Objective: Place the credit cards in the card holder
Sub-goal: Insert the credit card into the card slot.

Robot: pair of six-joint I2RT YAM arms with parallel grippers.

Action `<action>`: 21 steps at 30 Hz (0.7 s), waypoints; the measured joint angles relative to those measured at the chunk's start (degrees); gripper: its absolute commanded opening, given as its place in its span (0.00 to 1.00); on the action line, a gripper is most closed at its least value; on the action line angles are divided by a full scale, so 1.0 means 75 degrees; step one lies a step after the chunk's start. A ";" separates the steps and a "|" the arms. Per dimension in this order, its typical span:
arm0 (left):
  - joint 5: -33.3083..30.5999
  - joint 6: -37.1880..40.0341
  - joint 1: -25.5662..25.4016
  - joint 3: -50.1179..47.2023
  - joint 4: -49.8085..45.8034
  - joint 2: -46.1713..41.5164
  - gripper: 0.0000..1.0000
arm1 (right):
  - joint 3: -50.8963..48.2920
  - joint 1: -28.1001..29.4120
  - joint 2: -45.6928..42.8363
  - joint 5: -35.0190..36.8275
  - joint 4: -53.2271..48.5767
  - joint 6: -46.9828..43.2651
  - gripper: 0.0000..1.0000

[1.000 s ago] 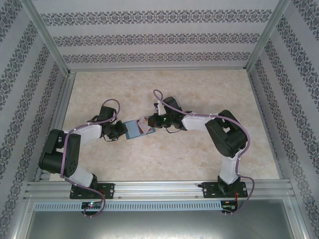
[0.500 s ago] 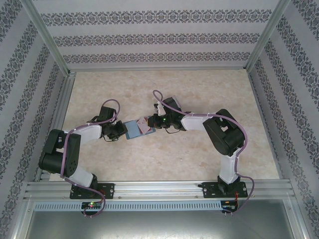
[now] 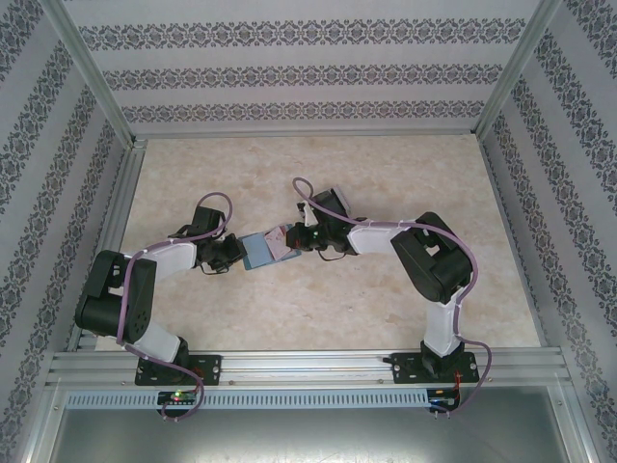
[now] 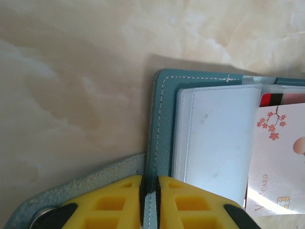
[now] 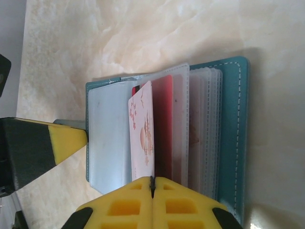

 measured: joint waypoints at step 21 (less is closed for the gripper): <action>0.0067 -0.0085 0.0050 -0.0047 0.0093 0.0000 0.17 | 0.0309 0.0108 0.0265 0.0038 -0.0026 0.0012 0.08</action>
